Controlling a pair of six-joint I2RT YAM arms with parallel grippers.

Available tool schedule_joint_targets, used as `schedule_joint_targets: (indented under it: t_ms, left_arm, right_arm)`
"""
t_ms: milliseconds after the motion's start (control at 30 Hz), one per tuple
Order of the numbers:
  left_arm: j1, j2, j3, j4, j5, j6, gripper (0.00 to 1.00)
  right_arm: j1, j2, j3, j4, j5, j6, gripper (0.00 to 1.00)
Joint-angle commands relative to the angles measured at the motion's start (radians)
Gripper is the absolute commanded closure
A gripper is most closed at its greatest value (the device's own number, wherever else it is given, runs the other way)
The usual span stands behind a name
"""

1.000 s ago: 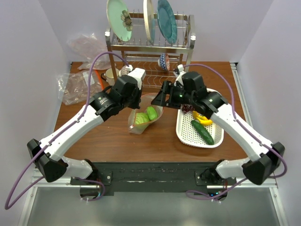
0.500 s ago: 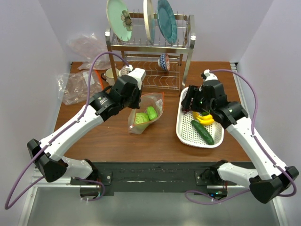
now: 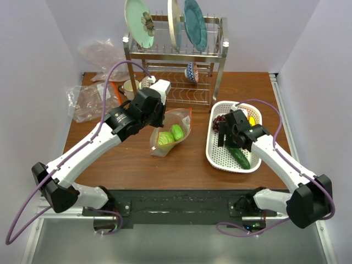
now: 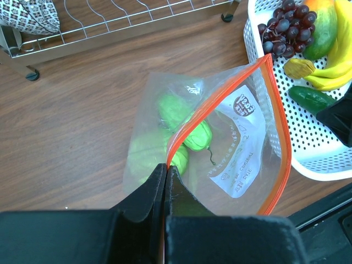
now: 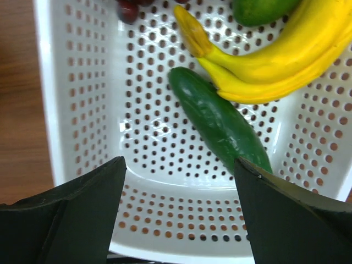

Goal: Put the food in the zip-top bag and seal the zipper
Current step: Pick up the fake vegetable from the bin.

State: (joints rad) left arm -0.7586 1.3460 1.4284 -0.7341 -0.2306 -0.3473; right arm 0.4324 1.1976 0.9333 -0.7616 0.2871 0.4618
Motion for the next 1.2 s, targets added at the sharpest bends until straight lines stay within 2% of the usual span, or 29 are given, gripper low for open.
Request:
schedule_joint_targets:
  t_ms: [0, 200, 400, 500, 533, 600, 633, 733, 967, 1067, 1167]
  left_arm:
    - [0.005, -0.025, 0.026, 0.032, 0.016, 0.03, 1.0]
    - [0.004, -0.027, 0.018, 0.036, 0.022, 0.031, 1.0]
    - [0.004, -0.028, 0.023, 0.036, 0.02, 0.033, 1.0]
    - [0.005, -0.028, 0.026, 0.035, 0.017, 0.036, 1.0]
    - [0.005, -0.028, 0.024, 0.033, 0.017, 0.036, 1.0]
    - [0.004, -0.025, 0.027, 0.033, 0.014, 0.036, 1.0]
    - [0.004, -0.024, 0.029, 0.032, 0.013, 0.037, 1.0]
    - [0.005, -0.018, 0.032, 0.03, 0.01, 0.037, 1.0]
    - [0.004, 0.001, 0.044, 0.03, 0.016, 0.037, 1.0]
    - [0.004, 0.007, 0.049, 0.029, 0.019, 0.036, 1.0]
    - [0.005, 0.007, 0.052, 0.029, 0.02, 0.036, 1.0]
  right_arm:
    - [-0.05, 0.006, -0.06, 0.093, 0.078, 0.001, 0.16]
    - [-0.132, 0.095, -0.116, 0.183, -0.034, -0.003, 0.15]
    - [-0.17, 0.19, -0.162, 0.268, -0.071, -0.005, 0.17]
    - [-0.17, 0.211, -0.169, 0.277, -0.106, -0.002, 0.27]
    - [-0.17, 0.208, -0.169, 0.275, -0.117, 0.0, 0.38]
    - [-0.172, 0.189, -0.165, 0.269, -0.131, -0.003, 0.47]
    - [-0.17, 0.18, -0.16, 0.266, -0.132, -0.008, 0.57]
    - [-0.17, 0.131, -0.125, 0.219, -0.141, -0.023, 0.73]
    - [-0.17, -0.073, 0.03, 0.116, -0.183, -0.055, 0.73]
    - [-0.17, -0.139, 0.102, 0.136, -0.262, -0.061, 0.71]
    - [-0.17, -0.177, 0.162, 0.22, -0.448, -0.058, 0.7]
